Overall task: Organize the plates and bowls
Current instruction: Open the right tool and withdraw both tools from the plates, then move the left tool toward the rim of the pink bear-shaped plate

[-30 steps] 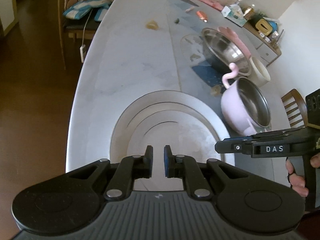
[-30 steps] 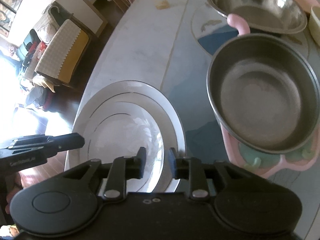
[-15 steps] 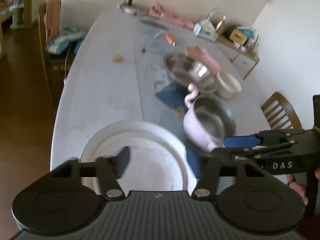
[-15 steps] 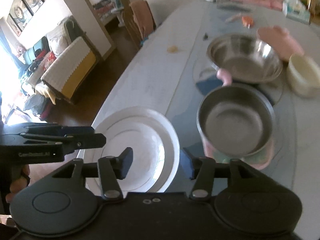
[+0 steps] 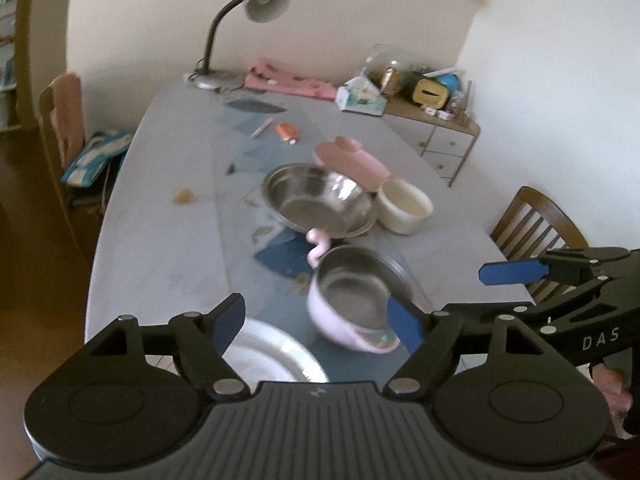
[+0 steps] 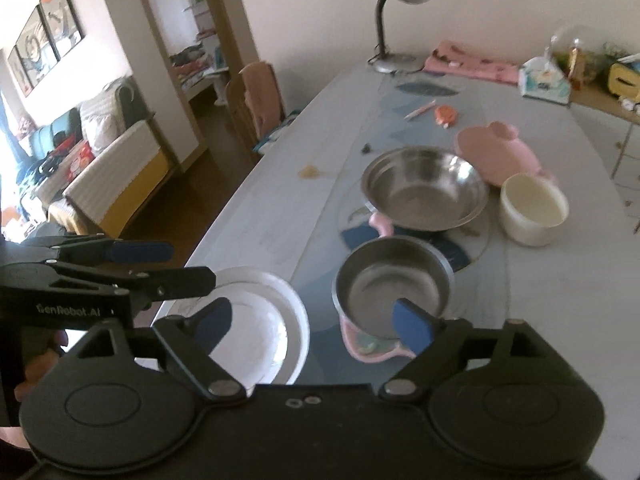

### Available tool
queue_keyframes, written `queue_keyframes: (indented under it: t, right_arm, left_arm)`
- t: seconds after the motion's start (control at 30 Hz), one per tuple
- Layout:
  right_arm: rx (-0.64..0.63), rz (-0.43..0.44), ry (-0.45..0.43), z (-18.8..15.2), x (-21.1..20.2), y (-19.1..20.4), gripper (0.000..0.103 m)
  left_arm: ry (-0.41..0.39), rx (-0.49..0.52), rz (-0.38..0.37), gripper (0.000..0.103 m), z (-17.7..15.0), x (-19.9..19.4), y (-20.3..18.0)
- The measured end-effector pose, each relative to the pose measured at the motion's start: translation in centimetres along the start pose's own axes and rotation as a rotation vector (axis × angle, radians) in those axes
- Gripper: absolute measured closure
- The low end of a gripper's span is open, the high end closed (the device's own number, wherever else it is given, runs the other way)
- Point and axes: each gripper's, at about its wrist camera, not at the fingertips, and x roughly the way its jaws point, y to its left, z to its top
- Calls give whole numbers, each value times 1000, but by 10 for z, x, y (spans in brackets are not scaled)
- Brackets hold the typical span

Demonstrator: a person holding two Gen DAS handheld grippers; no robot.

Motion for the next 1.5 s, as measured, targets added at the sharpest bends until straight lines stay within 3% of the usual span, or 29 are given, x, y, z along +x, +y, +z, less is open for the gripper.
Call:
queue_keyframes:
  t: [0.17,0.5,0.8,1.17,1.2,1.27,1.3,1.5]
  right_arm:
    - [-31,-32,-55,10,-14,-16,2]
    - [-55,-43,-85,34,-23,-74,0]
    - [-72,-81,-102,62,-16,-136,0]
    - [-65,-148,-85,101,22,-225,0]
    - [-66,-155,-83,104,27,-233,0]
    - [-69,-158,-75,111,37,-247,0]
    - [-70,-161,-67,115,44,-255,0]
    - [-52,-187,-14,132,88,-292,0]
  left_arm:
    - [-38,38,0,22,19,7,-25]
    - [-118,51,94,16,59,36,-73]
    - [-116,54,183,16,103,87,-102]
    - [-106,12,175,15,160,167,-115]
    - [-100,1,174,14,165,177,-115]
    - [-70,-14,178,0,175,196,-112]
    - [-55,-13,179,0,180,207,-110]
    - [3,11,255,0,210,267,-102]
